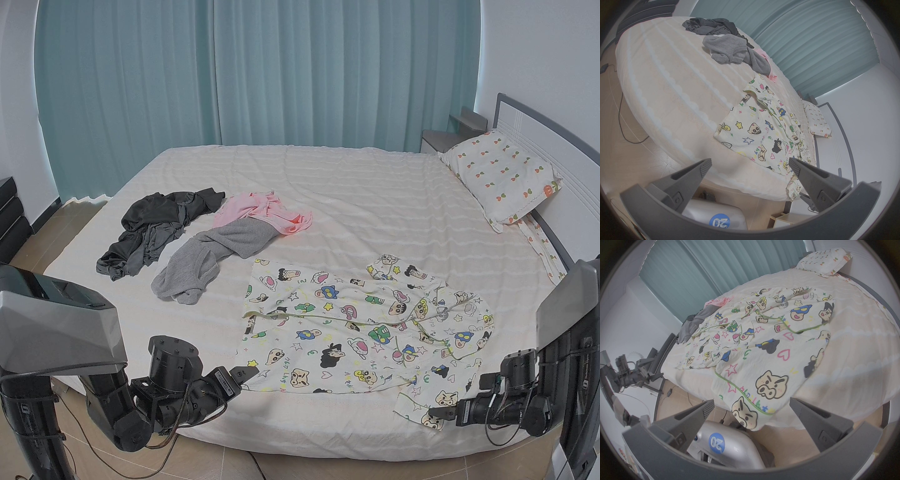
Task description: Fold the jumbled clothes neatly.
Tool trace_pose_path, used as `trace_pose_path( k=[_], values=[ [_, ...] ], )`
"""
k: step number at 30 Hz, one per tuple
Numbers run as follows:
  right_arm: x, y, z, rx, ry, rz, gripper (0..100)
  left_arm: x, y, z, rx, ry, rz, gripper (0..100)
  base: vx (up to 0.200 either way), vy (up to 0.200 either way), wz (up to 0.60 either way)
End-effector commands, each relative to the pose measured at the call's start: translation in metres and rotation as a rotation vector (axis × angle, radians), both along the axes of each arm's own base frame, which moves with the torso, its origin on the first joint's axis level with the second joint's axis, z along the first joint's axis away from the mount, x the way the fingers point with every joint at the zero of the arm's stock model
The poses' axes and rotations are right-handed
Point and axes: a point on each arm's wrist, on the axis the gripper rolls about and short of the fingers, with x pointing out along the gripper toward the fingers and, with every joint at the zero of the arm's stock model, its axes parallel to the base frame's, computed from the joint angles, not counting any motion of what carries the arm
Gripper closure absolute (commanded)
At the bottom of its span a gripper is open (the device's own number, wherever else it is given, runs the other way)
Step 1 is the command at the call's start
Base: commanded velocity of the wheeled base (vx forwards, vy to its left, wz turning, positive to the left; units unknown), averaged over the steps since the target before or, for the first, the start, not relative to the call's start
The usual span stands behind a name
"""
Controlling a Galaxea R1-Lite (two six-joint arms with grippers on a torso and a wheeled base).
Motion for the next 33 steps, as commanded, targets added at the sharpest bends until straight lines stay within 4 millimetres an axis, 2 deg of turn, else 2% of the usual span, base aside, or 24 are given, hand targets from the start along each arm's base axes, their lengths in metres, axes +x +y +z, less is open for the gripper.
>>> trace_pose_path(
  k=[1,11,17,24,25,33],
  values=[
    [-0.011,0.011,-0.019,-0.032,0.098,0.011,0,0.001,0.001,-0.001,0.003,0.003,0.007,0,0.0,0.0,0.0],
    [-0.006,0.014,-0.018,-0.017,0.076,0.004,0,0.0,0.001,-0.001,0.003,0.004,0.007,0,0.0,0.0,0.0],
    [-0.007,0.026,-0.009,0.021,0.057,0.014,0,0.001,0.001,-0.001,0.002,0.003,0.006,0,0.0,0.0,0.0],
    [0.001,0.03,-0.016,0.011,0.042,0.004,0,0.001,0.001,-0.001,0.003,0.003,0.007,0,0.0,0.0,0.0],
    [0.002,0.029,-0.016,0.008,0.039,-0.002,100,0.001,0.001,-0.001,0.003,0.003,0.007,0,0.0,0.0,0.0],
    [-0.007,0.022,-0.013,-0.025,0.067,-0.035,100,0.001,0.001,-0.001,0.003,0.003,0.007,0,0.0,0.0,0.0]
  ],
)
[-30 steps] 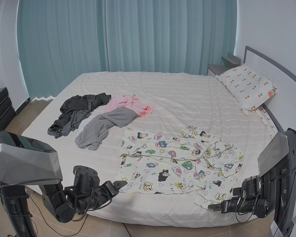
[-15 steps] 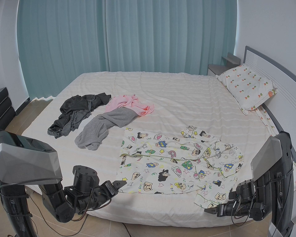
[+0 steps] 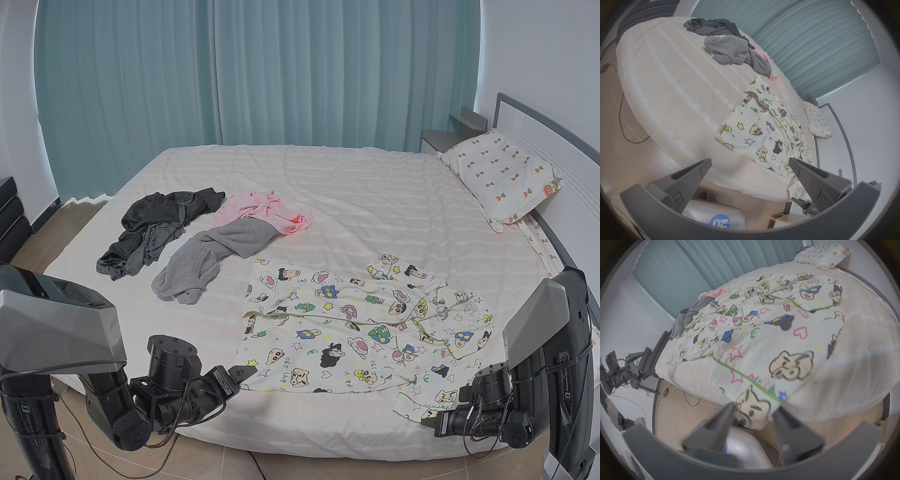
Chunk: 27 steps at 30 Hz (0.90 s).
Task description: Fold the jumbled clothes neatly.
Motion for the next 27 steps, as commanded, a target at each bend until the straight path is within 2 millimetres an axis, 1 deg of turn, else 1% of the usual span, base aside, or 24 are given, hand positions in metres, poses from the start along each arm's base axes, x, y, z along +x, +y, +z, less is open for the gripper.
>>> trace_pose_path(
  k=[1,3,9,13,16,17,19,27],
  values=[
    [-0.005,-0.005,0.003,-0.006,0.012,-0.016,100,0.0,0.0,-0.001,0.001,0.003,0.0,0,0.0,0.0,0.0],
    [-0.007,-0.009,0.006,-0.009,0.013,-0.028,100,0.0,0.0,-0.001,0.002,0.003,-0.001,0,0.0,0.0,0.0],
    [-0.004,-0.022,0.014,-0.013,0.0,-0.086,100,-0.002,-0.002,-0.001,0.006,0.002,-0.009,0,0.0,0.0,0.0],
    [-0.013,-0.032,0.022,-0.045,0.081,-0.071,100,-0.002,-0.003,-0.001,0.01,0.004,-0.012,0,0.0,0.0,0.0],
    [-0.018,-0.039,0.029,-0.036,0.111,-0.049,100,-0.003,-0.003,-0.002,0.011,0.004,-0.013,0,0.0,0.0,0.0],
    [-0.018,-0.039,0.029,-0.036,0.111,-0.049,100,-0.003,-0.003,-0.002,0.011,0.004,-0.013,0,0.0,0.0,0.0],
    [-0.021,-0.046,0.031,-0.046,0.13,-0.047,100,-0.004,-0.003,-0.002,0.014,0.007,-0.017,0,0.0,0.0,0.0],
    [-0.027,-0.064,0.025,-0.091,0.175,-0.037,100,-0.006,-0.006,-0.011,0.037,0.031,-0.026,0,0.0,0.0,0.0]
  ],
)
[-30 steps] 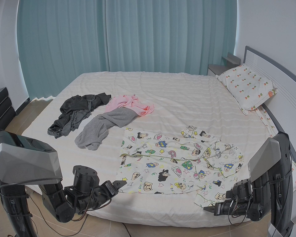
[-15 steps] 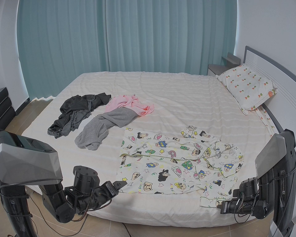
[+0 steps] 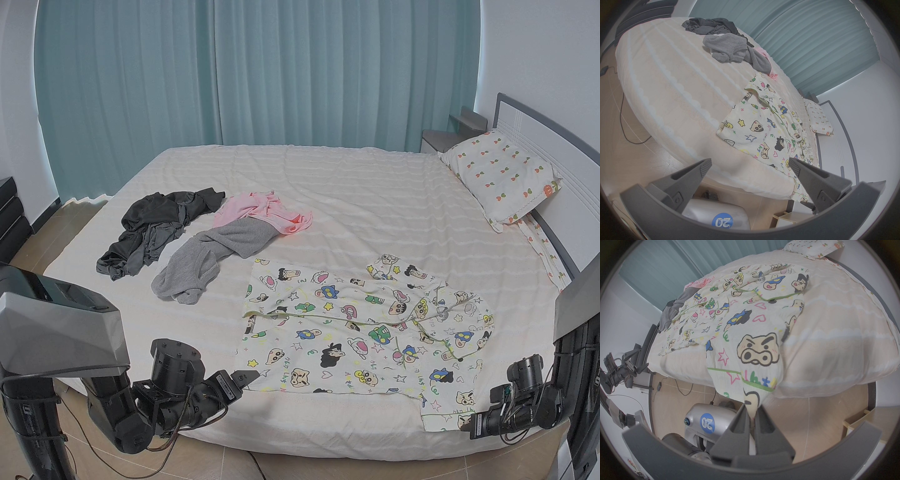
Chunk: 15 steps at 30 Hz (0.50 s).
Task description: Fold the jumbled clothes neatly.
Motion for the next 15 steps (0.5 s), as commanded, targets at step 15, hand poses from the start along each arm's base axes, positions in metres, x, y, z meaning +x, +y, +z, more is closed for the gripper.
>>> trace_pose_path(
  k=[15],
  values=[
    [-0.017,-0.026,-0.001,-0.064,0.078,0.039,100,-0.001,-0.005,-0.029,0.17,0.018,-0.017,0,0.0,0.0,0.0]
  ],
)
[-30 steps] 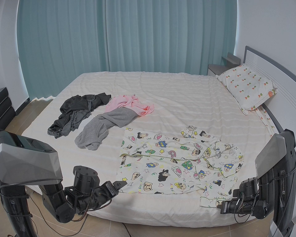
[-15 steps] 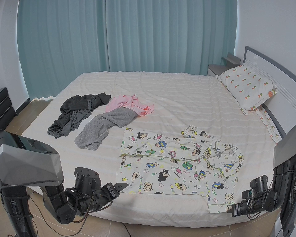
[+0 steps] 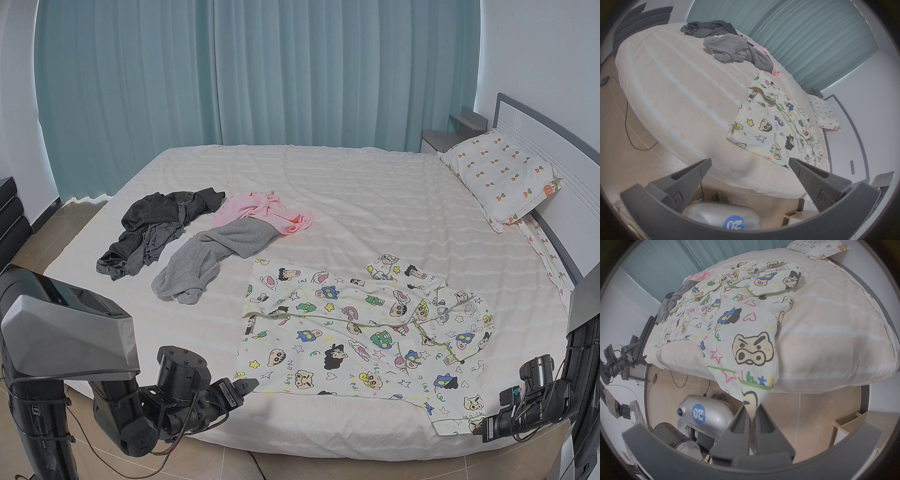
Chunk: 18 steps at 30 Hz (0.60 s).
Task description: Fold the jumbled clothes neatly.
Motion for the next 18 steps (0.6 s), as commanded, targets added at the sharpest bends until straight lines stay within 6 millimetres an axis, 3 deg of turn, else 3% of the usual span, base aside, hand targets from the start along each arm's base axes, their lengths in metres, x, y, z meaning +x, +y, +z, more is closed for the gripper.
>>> trace_pose_path(
  k=[1,7,12,18],
  values=[
    [-0.008,-0.005,0.0,-0.014,0.035,-0.007,100,0.002,-0.004,-0.016,0.063,0.015,0.0,0,0.0,0.0,0.0],
    [-0.01,-0.006,0.0,-0.043,0.05,0.01,100,0.019,-0.006,-0.012,0.065,-0.05,0.061,0,0.0,0.0,0.0],
    [-0.01,-0.007,-0.001,-0.1,0.061,0.018,100,0.032,0.005,-0.005,0.046,-0.082,0.115,0,0.0,0.0,0.0],
    [-0.012,-0.009,-0.001,-0.136,0.083,0.018,100,0.056,0.039,0.025,-0.012,-0.164,0.199,0,0.0,0.0,0.0]
  ],
)
